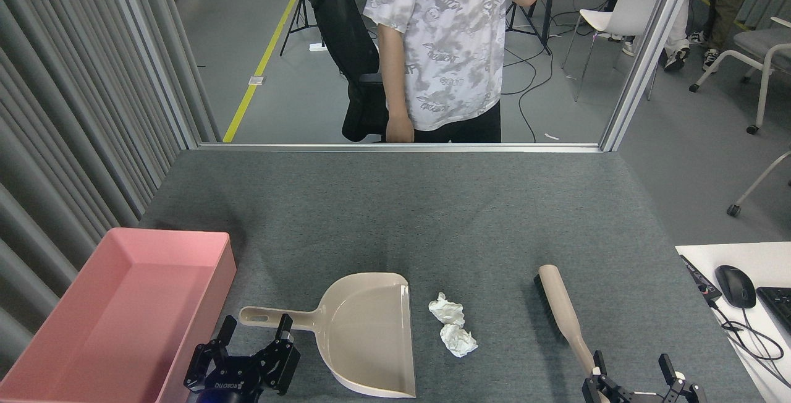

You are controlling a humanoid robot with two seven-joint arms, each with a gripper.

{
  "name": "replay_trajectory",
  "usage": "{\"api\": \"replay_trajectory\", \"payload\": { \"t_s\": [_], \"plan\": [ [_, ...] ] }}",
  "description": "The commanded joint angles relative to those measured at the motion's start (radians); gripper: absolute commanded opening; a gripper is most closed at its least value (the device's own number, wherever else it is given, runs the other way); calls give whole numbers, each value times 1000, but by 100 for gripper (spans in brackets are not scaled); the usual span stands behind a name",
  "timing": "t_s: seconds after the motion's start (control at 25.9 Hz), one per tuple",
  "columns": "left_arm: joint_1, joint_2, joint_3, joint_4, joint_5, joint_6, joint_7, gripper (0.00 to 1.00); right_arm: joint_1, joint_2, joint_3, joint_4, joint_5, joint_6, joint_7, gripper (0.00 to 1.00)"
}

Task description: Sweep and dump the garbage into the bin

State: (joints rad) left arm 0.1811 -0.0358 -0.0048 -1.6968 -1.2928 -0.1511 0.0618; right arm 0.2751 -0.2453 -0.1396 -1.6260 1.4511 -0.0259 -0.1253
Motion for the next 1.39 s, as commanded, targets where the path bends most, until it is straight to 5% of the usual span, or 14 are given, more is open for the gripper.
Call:
{"api": "replay_trajectory", "payload": {
  "t_s": [0.0, 0.15, 0.39, 0.85, 1.35],
  "plan": [
    [8, 1, 0, -1, 4, -21, 12, 99, -1, 0, 0, 0, -1, 0, 1, 98],
    [6, 8, 2, -3, -16, -21, 29, 99, -1, 0, 0, 0, 0, 0, 1, 98],
    [-5, 7, 6, -27, -275, -11, 49, 99, 1, -2, 0, -2, 0, 0, 1, 98],
    [1, -4, 8, -30, -258, 25, 135, 100, 1, -2, -2, -9, 0, 0, 1, 98],
    [11, -7, 6, -29, 500, 12, 13, 100, 4, -2, -3, -15, 0, 0, 1, 98]
  ]
}}
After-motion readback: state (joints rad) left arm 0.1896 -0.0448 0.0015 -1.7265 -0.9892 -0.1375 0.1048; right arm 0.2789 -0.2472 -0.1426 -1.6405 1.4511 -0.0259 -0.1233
